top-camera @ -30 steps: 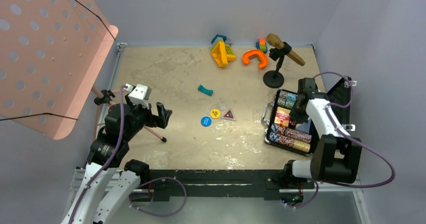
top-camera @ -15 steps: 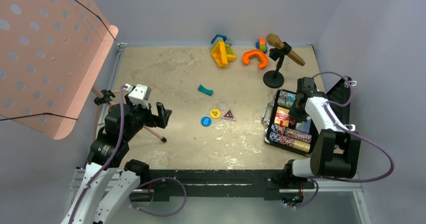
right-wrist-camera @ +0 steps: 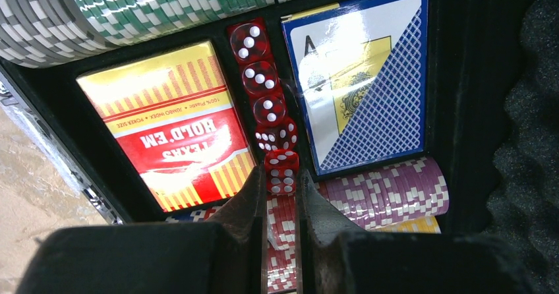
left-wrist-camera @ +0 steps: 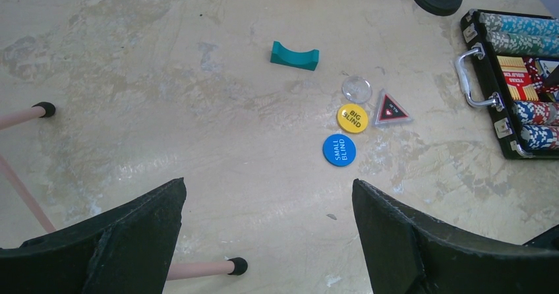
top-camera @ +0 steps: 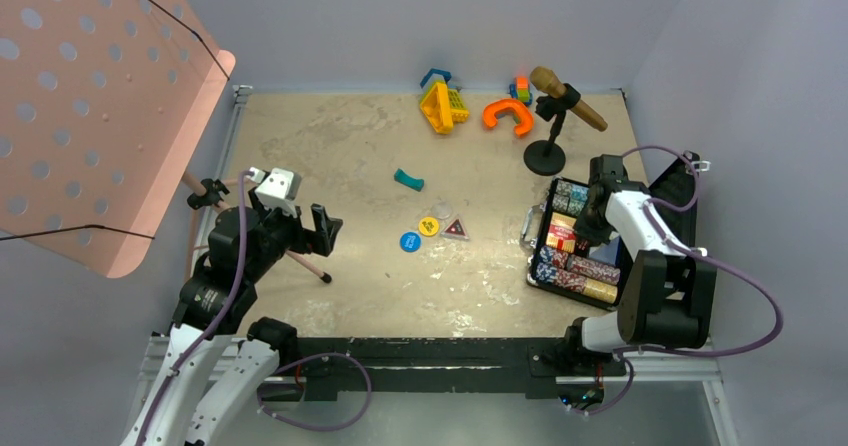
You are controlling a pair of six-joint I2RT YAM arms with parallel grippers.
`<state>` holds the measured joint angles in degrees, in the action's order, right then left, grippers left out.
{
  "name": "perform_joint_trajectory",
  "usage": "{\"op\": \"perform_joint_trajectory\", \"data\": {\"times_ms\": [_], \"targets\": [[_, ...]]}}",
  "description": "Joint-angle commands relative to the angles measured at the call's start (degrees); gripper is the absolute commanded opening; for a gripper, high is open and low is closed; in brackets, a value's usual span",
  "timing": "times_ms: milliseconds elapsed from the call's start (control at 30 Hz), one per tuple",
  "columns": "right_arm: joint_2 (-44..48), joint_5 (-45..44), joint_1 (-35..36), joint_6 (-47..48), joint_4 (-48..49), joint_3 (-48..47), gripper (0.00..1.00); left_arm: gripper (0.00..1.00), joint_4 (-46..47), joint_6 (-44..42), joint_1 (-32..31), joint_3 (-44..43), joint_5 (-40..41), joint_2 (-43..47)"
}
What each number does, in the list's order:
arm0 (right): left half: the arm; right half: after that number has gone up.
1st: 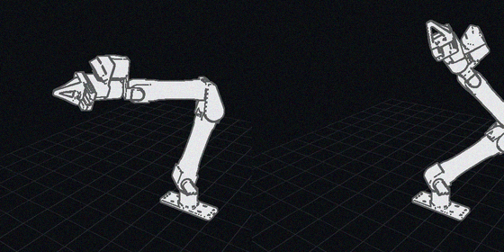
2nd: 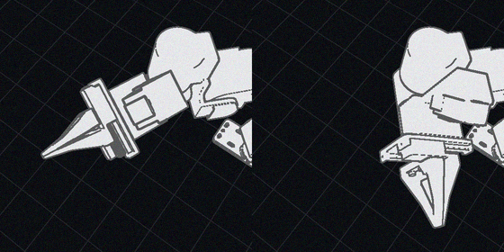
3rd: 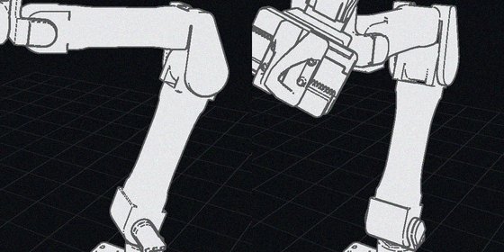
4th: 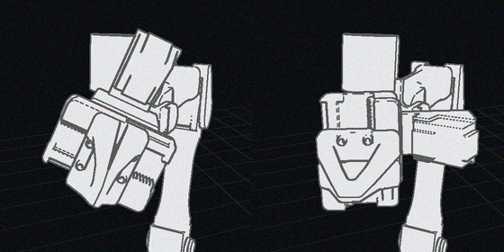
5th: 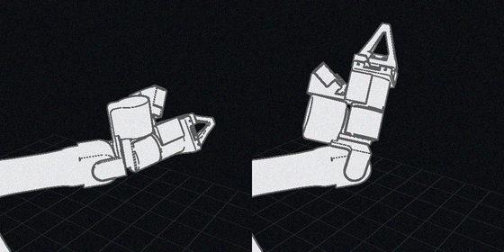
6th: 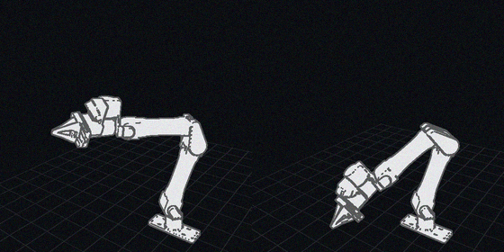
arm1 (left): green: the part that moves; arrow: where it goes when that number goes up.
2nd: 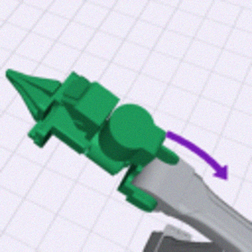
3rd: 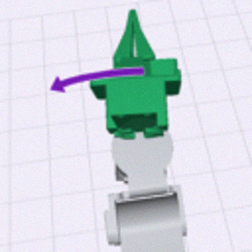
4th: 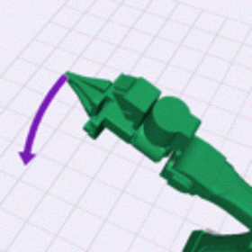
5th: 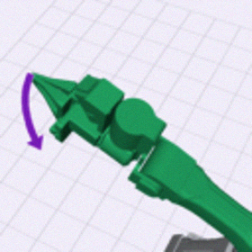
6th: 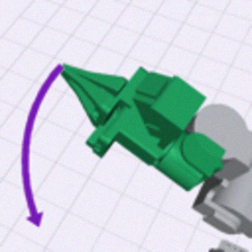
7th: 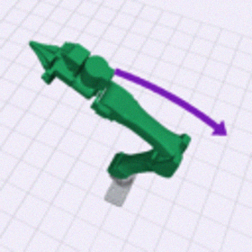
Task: Pack up texas hold em set
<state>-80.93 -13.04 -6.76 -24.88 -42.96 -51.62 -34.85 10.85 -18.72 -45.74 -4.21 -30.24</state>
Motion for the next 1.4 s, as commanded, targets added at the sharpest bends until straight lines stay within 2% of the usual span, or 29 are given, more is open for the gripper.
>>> {"op": "perform_joint_trajectory", "data": {"times_ms": [0, 533, 1367], "targets": [[-1.5, -1.7, 0.0, -0.9, -1.4, -0.8, 0.00, 1.00, 1.9, -1.3, -0.5, 0.3, 0.4, 0.5], [4.2, -3.3, 0.0, -1.3, -2.3, 1.2, 0.00, 1.00, 2.0, -1.3, -0.7, 0.2, 0.4, 0.3], [-1.5, 0.0, 0.0, -0.7, 2.5, 0.8, 0.00, 1.00, 2.1, -1.3, -0.7, 0.3, 0.3, 0.3]]}}
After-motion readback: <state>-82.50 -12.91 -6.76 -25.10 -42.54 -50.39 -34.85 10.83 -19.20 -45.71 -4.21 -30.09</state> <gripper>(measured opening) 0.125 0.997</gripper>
